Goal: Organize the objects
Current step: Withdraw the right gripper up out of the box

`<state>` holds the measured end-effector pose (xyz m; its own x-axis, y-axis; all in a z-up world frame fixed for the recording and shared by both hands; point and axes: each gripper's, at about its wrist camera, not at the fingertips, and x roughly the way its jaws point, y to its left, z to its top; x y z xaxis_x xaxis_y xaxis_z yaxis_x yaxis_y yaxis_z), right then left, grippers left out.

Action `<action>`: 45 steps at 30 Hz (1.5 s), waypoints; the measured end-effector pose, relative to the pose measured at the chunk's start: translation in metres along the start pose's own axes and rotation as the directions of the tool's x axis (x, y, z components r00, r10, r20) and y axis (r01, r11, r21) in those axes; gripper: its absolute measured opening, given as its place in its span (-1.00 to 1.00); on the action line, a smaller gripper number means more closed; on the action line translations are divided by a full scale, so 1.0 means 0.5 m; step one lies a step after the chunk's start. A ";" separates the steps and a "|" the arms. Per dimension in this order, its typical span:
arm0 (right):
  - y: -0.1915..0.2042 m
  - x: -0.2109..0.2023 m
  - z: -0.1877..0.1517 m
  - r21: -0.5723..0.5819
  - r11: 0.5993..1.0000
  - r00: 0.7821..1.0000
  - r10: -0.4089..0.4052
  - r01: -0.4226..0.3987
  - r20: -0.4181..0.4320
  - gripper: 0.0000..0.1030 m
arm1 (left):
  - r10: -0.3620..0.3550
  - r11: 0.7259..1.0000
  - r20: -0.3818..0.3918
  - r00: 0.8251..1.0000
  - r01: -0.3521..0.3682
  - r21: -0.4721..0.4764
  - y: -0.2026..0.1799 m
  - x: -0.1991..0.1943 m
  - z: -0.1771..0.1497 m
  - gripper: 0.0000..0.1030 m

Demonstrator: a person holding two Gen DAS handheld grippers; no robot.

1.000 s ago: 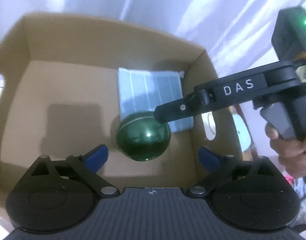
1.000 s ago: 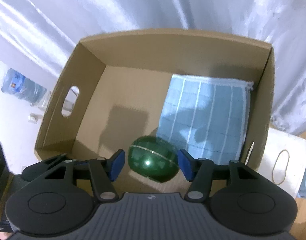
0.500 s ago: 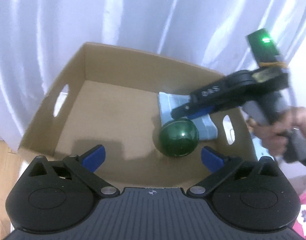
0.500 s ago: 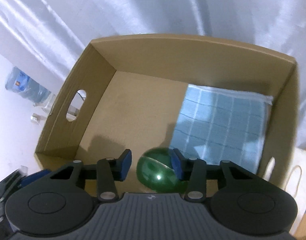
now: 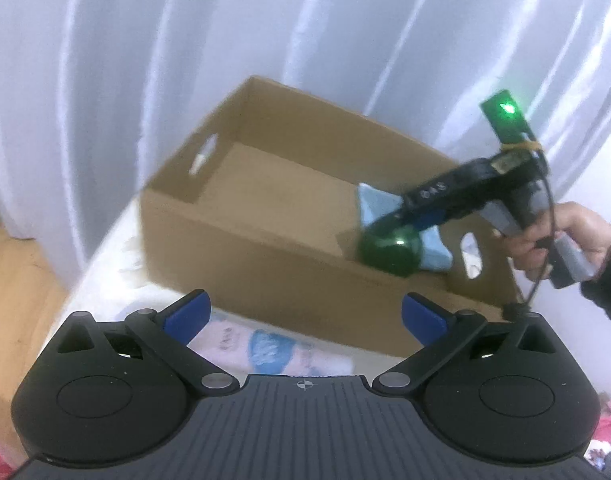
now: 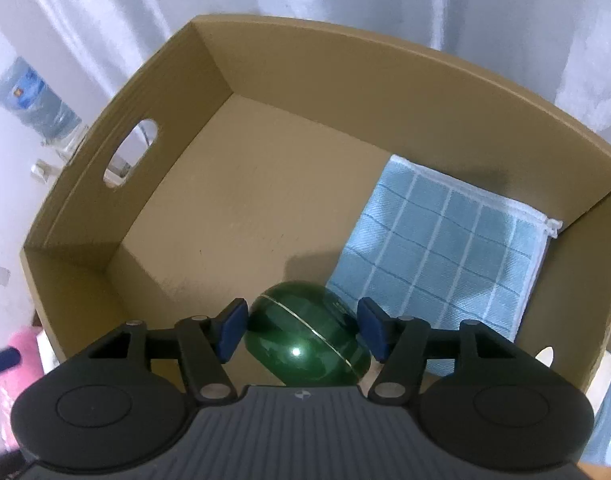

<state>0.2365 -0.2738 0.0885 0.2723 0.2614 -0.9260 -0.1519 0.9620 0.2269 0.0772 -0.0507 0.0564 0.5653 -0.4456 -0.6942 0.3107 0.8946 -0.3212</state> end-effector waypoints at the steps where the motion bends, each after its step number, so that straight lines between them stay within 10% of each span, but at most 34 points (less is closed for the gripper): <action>1: 0.005 -0.002 -0.005 -0.009 1.000 1.000 -0.005 0.005 0.003 0.23 | 0.004 1.000 0.002 1.000 -0.004 -0.007 0.007 -0.005 -0.004 0.99; 10: 0.050 -0.033 -0.068 -0.089 0.996 1.000 -0.025 0.026 0.011 0.17 | 0.040 0.997 0.004 0.999 -0.040 -0.068 0.066 -0.033 -0.050 0.99; 30: 0.033 -0.115 -0.127 0.151 0.985 0.990 0.069 -0.088 0.123 0.20 | 0.131 0.990 0.059 0.990 -0.128 -0.064 0.092 -0.060 -0.085 0.99; 45: 0.135 -0.310 -0.335 0.015 0.995 0.822 0.070 -0.096 0.566 0.97 | 0.297 0.951 0.117 0.948 -0.305 0.052 -0.006 -0.067 -0.127 0.99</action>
<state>0.0247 -0.2624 0.1966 0.7506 0.3271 -0.5742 -0.1629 0.9337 0.3189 0.0088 -0.0365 0.0395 0.7173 -0.1602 -0.6781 0.1630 0.9848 -0.0602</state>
